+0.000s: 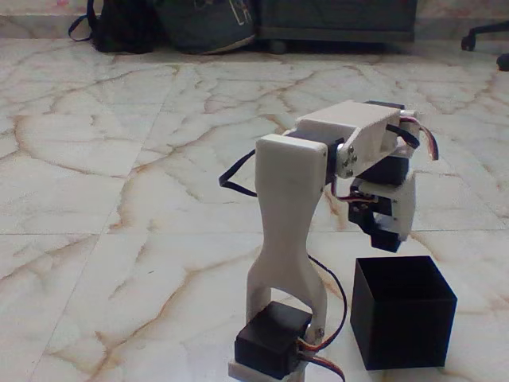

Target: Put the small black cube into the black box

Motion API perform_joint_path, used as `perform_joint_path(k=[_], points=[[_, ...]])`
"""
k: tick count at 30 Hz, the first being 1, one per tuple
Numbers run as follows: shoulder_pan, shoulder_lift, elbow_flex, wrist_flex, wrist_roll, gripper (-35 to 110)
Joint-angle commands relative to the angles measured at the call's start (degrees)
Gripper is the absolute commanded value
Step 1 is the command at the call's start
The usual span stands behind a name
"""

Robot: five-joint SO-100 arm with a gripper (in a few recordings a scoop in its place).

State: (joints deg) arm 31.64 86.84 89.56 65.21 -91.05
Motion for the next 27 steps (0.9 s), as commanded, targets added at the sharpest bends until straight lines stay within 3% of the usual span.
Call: perform_joint_path(k=[1, 6, 19, 27], points=[[2.3, -0.4, -0.1, -2.1, -0.7, 0], [4.6, -5.4, -0.1, -7.8, -2.4, 0], [3.3, -3.6, -0.1, -6.2, -0.4, 5], [-13.1, 7.6, 12.8, -7.4, 6.6, 5]])
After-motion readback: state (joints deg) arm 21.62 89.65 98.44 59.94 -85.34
